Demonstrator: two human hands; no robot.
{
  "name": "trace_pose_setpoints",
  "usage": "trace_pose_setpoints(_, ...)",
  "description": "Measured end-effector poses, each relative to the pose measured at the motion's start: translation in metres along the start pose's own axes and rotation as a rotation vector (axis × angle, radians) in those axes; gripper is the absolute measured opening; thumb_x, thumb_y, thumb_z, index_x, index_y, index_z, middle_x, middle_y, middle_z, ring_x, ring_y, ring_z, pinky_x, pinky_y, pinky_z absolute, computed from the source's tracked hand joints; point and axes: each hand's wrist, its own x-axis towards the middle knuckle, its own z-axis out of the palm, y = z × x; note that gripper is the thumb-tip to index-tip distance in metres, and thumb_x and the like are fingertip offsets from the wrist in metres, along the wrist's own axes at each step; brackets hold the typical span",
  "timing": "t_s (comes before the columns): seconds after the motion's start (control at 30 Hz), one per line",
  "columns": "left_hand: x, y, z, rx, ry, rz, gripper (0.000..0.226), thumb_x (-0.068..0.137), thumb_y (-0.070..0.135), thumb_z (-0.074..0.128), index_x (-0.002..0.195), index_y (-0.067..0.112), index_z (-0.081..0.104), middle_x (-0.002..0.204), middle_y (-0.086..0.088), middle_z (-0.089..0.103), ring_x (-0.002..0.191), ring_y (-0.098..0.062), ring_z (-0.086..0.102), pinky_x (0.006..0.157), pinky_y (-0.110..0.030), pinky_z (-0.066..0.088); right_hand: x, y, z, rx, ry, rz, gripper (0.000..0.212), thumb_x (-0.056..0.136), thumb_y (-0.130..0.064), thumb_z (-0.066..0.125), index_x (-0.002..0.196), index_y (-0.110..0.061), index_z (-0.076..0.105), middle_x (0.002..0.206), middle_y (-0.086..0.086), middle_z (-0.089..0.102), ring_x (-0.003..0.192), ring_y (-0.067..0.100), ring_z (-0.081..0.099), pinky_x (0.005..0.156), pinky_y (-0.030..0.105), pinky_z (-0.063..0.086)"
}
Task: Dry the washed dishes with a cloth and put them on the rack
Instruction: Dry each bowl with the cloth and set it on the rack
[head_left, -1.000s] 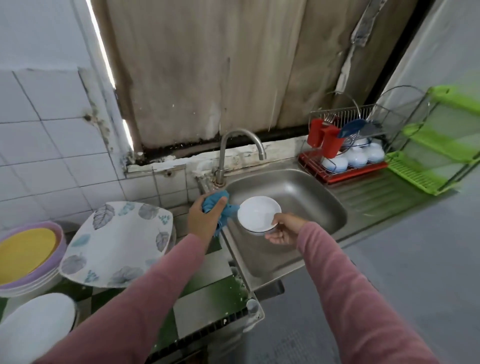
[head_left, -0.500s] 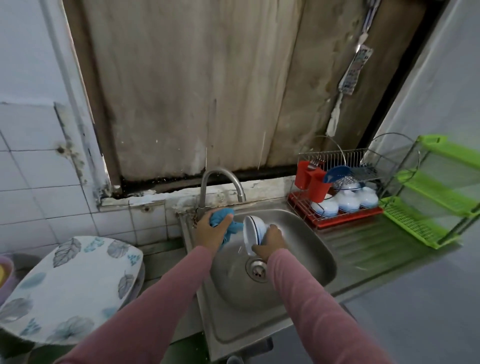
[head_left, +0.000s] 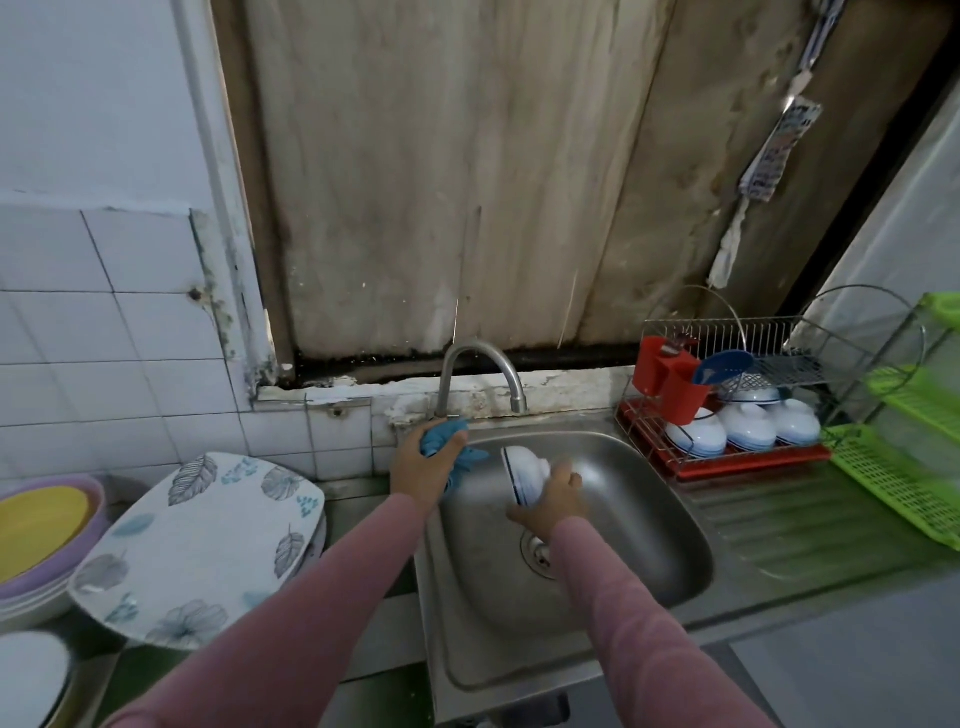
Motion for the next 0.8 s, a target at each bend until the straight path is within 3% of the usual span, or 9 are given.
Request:
trace_pose_setpoints(0.07, -0.002, -0.001, -0.011, -0.004, 0.008, -0.002, 0.036, 0.087, 0.035, 0.071, 0.116, 0.016, 0.061, 0.108, -0.003, 0.065, 0.088, -0.012, 0.062, 0.070, -0.020, 0.051, 0.000, -0.001, 0.007, 0.272, -0.005, 0.115, 0.076, 0.075, -0.021, 0.083, 0.131, -0.002, 0.034, 0.124, 0.015, 0.046, 0.104, 0.030, 0.053, 0.076, 0.032, 0.046)
trace_pose_setpoints(0.13, -0.005, -0.003, -0.025, -0.029, 0.027, -0.011, 0.033, 0.086, 0.035, 0.073, 0.111, 0.018, 0.061, 0.109, -0.006, 0.066, 0.090, -0.016, 0.064, 0.078, -0.030, 0.056, -0.006, -0.006, 0.015, 0.604, -0.104, 0.278, 0.072, 0.075, -0.022, 0.082, 0.129, 0.003, 0.041, 0.116, 0.018, 0.057, 0.094, 0.031, 0.061, 0.064, 0.034, 0.052)
trace_pose_setpoints(0.27, -0.012, -0.007, -0.059, -0.086, 0.140, -0.023, 0.032, 0.087, 0.034, 0.072, 0.113, 0.020, 0.059, 0.112, -0.006, 0.064, 0.094, -0.017, 0.063, 0.075, -0.026, 0.055, -0.022, -0.019, 0.039, 0.981, -0.309, 0.364, 0.061, 0.080, -0.017, 0.075, 0.131, 0.004, 0.047, 0.119, 0.026, 0.059, 0.099, 0.038, 0.063, 0.059, 0.037, 0.059)
trace_pose_setpoints(0.33, -0.017, -0.009, -0.079, -0.116, 0.213, -0.037, 0.035, 0.088, 0.036, 0.071, 0.116, 0.025, 0.055, 0.117, -0.006, 0.061, 0.100, -0.021, 0.062, 0.083, -0.034, 0.057, -0.032, -0.031, 0.050, 1.164, -0.407, 0.349, 0.050, 0.091, -0.011, 0.063, 0.134, 0.003, 0.044, 0.124, 0.026, 0.056, 0.111, 0.039, 0.058, 0.079, 0.043, 0.061)
trace_pose_setpoints(0.4, -0.022, -0.008, -0.103, -0.187, 0.298, -0.062, 0.037, 0.087, 0.039, 0.072, 0.115, 0.027, 0.051, 0.117, -0.006, 0.060, 0.103, -0.025, 0.062, 0.091, -0.043, 0.056, -0.046, -0.047, 0.064, 1.295, -0.525, 0.333, 0.049, 0.092, -0.010, 0.061, 0.136, -0.001, 0.042, 0.126, 0.024, 0.056, 0.117, 0.038, 0.055, 0.100, 0.047, 0.051)
trace_pose_setpoints(0.5, -0.033, 0.002, -0.141, -0.296, 0.391, -0.054, 0.039, 0.089, 0.035, 0.070, 0.119, 0.022, 0.049, 0.115, -0.006, 0.059, 0.097, -0.020, 0.062, 0.075, -0.029, 0.057, -0.071, -0.080, 0.086, 1.289, -0.643, 0.290, 0.056, 0.085, -0.011, 0.068, 0.135, -0.009, 0.043, 0.124, 0.021, 0.059, 0.110, 0.035, 0.060, 0.084, 0.042, 0.060)
trace_pose_setpoints(0.57, -0.044, 0.009, -0.165, -0.309, 0.436, -0.009, 0.037, 0.090, 0.030, 0.068, 0.120, 0.019, 0.049, 0.110, -0.004, 0.057, 0.090, -0.012, 0.060, 0.065, -0.017, 0.052, -0.089, -0.103, 0.102, 1.255, -0.710, 0.259, 0.051, 0.088, -0.011, 0.065, 0.135, -0.010, 0.045, 0.119, 0.020, 0.062, 0.107, 0.034, 0.060, 0.085, 0.044, 0.057)
trace_pose_setpoints(0.73, -0.067, 0.021, -0.224, -0.139, 0.524, 0.164, 0.028, 0.091, 0.032, 0.068, 0.112, 0.024, 0.051, 0.102, 0.009, 0.059, 0.090, -0.006, 0.061, 0.069, -0.013, 0.052, -0.133, -0.159, 0.148, 1.234, -0.859, 0.220, 0.090, 0.055, -0.041, 0.084, 0.134, -0.012, 0.050, 0.125, 0.023, 0.063, 0.108, 0.040, 0.063, 0.086, 0.054, 0.056)
trace_pose_setpoints(0.8, -0.076, 0.021, -0.246, 0.075, 0.513, 0.275, 0.026, 0.092, 0.030, 0.067, 0.111, 0.023, 0.050, 0.098, 0.013, 0.056, 0.086, -0.003, 0.058, 0.068, -0.006, 0.047, -0.153, -0.185, 0.168, 1.267, -0.946, 0.225, 0.098, 0.057, -0.057, 0.084, 0.137, -0.012, 0.049, 0.131, 0.024, 0.059, 0.116, 0.041, 0.059, 0.093, 0.058, 0.051)
